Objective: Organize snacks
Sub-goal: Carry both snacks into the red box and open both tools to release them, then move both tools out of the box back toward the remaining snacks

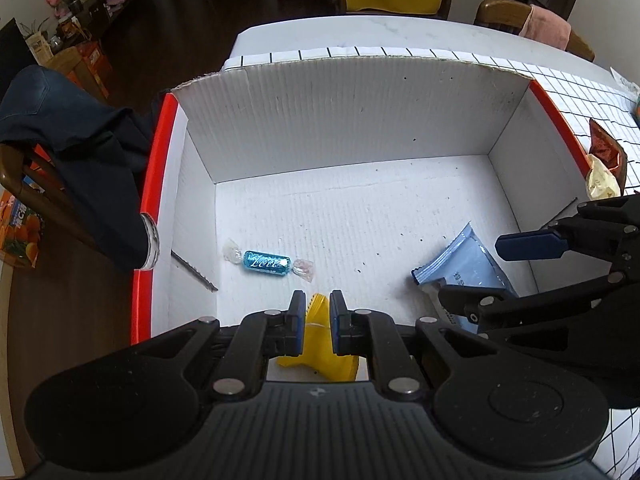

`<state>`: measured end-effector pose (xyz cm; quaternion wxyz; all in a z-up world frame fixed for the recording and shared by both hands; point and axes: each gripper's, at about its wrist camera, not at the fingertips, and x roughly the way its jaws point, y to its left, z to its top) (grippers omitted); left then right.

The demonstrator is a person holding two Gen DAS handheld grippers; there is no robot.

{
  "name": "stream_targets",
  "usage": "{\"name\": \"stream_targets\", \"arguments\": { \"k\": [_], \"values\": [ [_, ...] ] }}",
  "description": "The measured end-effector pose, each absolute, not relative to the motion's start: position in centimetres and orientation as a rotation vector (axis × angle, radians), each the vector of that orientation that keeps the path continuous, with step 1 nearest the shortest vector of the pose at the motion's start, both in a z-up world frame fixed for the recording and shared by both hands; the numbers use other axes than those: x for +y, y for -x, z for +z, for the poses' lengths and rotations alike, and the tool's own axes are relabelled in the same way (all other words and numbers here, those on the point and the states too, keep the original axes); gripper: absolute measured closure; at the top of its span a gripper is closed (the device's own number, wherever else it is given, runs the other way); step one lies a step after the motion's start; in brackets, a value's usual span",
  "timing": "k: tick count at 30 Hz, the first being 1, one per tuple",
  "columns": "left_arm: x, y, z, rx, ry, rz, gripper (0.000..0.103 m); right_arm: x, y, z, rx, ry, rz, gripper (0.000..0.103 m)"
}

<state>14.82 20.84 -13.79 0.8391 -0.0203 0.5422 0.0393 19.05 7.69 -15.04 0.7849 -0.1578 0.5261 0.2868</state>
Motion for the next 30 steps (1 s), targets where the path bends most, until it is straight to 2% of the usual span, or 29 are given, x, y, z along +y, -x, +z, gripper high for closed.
{"name": "stream_targets", "arguments": {
  "k": [3, 6, 11, 14, 20, 24, 28, 30],
  "values": [
    [20.8, -14.7, -13.4, 1.138, 0.047, 0.084, 0.091, 7.3, -18.7, -14.3, 1.122, 0.321, 0.627, 0.046],
    [20.8, -14.2, -12.8, 1.132, 0.054, 0.082, 0.091, 6.7, -18.3, -13.4, 1.1, 0.298, 0.629, 0.04],
    [20.6, -13.4, -11.7, 1.114, 0.066, 0.081, 0.091, 5.5, -17.9, -11.9, 1.072, 0.249, 0.632, 0.039],
    [20.2, -13.0, -10.8, 1.095, 0.07, 0.079, 0.091, 4.5, -17.6, -11.0, 1.052, 0.22, 0.637, 0.034],
    [19.1, -12.3, -9.0, 1.061, 0.075, 0.064, 0.09, 2.3, -16.9, -9.1, 1.012, 0.167, 0.635, 0.034],
    [17.8, -11.9, -7.8, 1.03, 0.077, 0.05, 0.083, 0.4, -16.3, -7.8, 0.979, 0.129, 0.629, 0.023],
    [16.5, -11.6, -6.7, 1.001, 0.078, 0.039, 0.073, -1.6, -15.9, -6.8, 0.955, 0.104, 0.62, 0.023],
    [15.8, -11.5, -6.3, 0.992, 0.084, 0.026, 0.072, -2.6, -15.7, -6.4, 0.944, 0.09, 0.616, 0.023]
  ]
}}
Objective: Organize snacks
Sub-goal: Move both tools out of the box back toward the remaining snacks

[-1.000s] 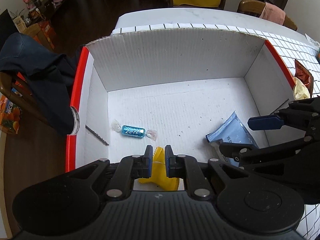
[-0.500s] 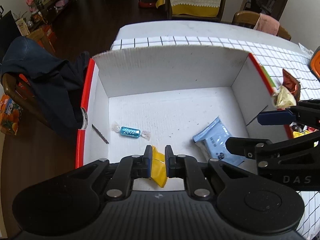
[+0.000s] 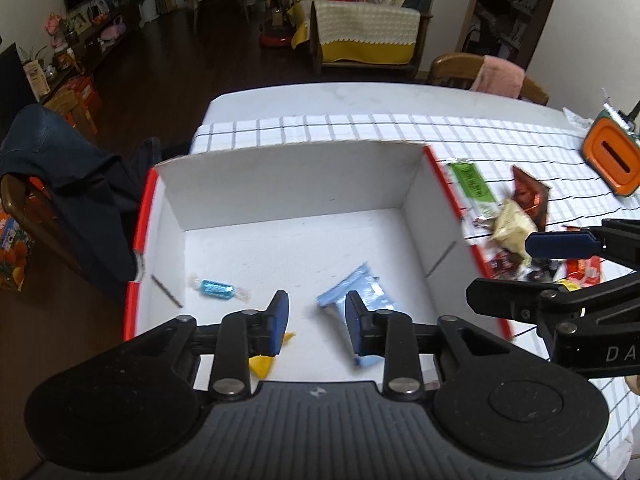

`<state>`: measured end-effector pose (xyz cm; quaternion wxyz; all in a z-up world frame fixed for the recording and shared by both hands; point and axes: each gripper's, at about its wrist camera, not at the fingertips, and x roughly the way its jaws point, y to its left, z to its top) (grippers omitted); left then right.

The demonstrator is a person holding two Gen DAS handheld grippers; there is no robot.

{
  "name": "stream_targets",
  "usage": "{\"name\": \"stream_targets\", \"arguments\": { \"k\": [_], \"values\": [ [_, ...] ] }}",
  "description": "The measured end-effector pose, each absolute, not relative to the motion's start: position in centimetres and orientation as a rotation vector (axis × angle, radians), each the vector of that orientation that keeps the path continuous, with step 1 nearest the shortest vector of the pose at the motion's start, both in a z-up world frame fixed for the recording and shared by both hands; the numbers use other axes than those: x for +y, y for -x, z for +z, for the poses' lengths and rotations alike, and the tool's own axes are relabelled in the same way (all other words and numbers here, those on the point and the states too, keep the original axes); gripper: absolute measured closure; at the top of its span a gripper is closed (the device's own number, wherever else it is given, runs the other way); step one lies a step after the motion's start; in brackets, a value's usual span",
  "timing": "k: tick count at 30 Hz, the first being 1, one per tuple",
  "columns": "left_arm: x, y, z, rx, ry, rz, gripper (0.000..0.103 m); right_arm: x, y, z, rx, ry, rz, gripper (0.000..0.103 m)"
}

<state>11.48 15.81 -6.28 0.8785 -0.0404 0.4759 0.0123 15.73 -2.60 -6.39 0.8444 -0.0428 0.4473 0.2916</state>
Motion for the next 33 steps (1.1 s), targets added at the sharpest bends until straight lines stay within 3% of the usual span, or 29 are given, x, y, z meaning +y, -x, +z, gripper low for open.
{"name": "stream_targets", "arguments": {
  "k": [2, 7, 19, 22, 33],
  "values": [
    [15.0, -11.4, -5.9, 0.983, 0.082, 0.018, 0.07, -3.6, -15.5, -6.0, 0.933, 0.078, 0.61, 0.022],
    [12.8, -11.2, -4.9, 0.943, 0.077, -0.002, 0.038, -6.5, -15.1, -5.2, 0.902, 0.043, 0.595, 0.013],
    [5.7, -11.4, -4.1, 0.896, 0.038, -0.065, 0.024, -15.1, -14.9, -4.9, 0.881, -0.009, 0.518, 0.011],
    [3.9, -11.5, -4.3, 0.894, 0.044, -0.087, 0.021, -17.3, -15.0, -5.1, 0.877, -0.014, 0.489, 0.001],
    [-2.5, -13.1, -7.2, 0.941, 0.042, -0.116, 0.019, -27.3, -18.2, -7.5, 0.908, -0.043, 0.31, 0.0]
  ]
}}
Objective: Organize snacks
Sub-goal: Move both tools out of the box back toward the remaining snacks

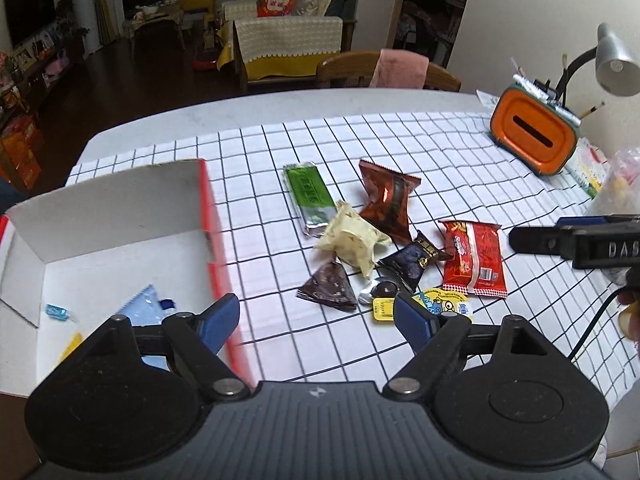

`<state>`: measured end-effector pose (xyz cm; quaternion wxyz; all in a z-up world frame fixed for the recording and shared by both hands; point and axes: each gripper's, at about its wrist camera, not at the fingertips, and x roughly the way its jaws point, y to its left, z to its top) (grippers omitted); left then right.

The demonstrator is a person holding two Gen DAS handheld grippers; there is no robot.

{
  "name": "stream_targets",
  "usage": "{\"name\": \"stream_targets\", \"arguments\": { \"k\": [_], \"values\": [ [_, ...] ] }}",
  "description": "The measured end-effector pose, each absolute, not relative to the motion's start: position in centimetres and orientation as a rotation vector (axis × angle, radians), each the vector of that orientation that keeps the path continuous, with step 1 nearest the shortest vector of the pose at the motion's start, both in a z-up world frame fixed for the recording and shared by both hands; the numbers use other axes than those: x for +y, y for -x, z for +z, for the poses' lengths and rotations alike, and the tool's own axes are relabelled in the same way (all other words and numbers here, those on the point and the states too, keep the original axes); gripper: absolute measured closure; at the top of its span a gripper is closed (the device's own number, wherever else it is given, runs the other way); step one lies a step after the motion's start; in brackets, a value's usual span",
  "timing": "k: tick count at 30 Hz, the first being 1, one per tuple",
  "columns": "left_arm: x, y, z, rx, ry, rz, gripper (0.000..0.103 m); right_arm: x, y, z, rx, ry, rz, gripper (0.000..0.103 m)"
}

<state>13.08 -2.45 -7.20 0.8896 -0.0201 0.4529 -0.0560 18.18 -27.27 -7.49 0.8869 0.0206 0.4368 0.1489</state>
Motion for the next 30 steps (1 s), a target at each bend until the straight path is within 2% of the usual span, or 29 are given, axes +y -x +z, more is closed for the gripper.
{"name": "stream_targets", "arguments": {
  "k": [14, 30],
  "values": [
    [-8.0, -16.2, -11.8, 0.997, -0.043, -0.122, 0.019, -32.1, -22.0, -13.7, 1.014, 0.012, 0.257, 0.001],
    [-7.1, -22.1, -16.6, 1.099, -0.039, 0.006, 0.019, -29.9, -26.1, -18.4, 1.071, 0.06, 0.237, 0.004]
  ]
}}
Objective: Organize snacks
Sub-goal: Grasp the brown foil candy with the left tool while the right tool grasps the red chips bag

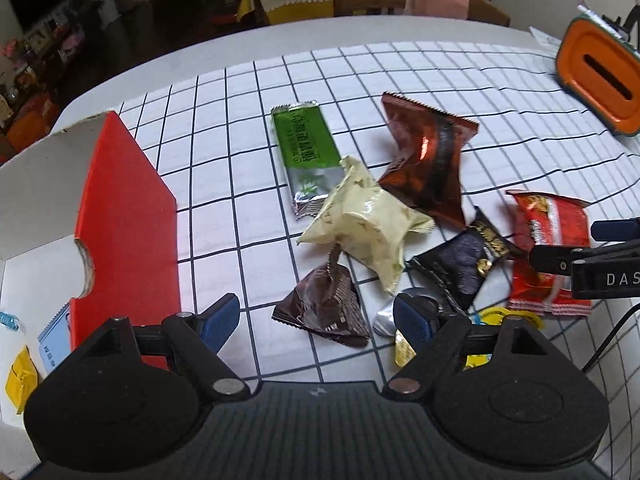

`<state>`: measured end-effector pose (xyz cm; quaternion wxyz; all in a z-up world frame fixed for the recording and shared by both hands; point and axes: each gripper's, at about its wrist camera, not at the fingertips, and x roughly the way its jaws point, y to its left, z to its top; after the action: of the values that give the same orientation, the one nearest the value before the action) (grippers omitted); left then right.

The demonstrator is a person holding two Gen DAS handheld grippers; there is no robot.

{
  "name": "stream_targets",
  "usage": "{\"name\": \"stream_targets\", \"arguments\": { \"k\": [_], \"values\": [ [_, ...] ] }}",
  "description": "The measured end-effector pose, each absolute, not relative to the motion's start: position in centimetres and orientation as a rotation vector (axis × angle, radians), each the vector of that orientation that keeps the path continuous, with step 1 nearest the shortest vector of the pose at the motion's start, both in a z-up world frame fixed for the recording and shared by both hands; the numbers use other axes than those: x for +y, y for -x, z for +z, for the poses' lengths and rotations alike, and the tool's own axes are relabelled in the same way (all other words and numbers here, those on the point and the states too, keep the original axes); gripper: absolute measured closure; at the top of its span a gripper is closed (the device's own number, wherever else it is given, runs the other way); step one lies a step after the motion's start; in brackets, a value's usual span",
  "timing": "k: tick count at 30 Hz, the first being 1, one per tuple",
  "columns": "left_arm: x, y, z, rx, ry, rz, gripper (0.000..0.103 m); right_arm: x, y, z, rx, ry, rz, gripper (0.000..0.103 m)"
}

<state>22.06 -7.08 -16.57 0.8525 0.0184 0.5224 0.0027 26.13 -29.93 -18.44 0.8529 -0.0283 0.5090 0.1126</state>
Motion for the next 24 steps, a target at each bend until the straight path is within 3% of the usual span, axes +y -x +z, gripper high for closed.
{"name": "stream_targets", "arguments": {
  "k": [8, 16, 24],
  "values": [
    [-6.7, -23.4, -18.3, 1.137, -0.03, 0.024, 0.021, -29.4, -27.7, -19.4, 1.088, 0.05, 0.189, 0.008],
    [-6.5, -23.7, -18.8, 1.161, -0.011, 0.017, 0.052, -29.4, -27.5, -19.3, 1.086, 0.029, 0.183, 0.027],
    [-6.3, -23.7, -18.8, 1.154, 0.005, 0.004, 0.067, -29.9, -26.7, -19.0, 1.079, 0.022, 0.183, 0.033]
  ]
}}
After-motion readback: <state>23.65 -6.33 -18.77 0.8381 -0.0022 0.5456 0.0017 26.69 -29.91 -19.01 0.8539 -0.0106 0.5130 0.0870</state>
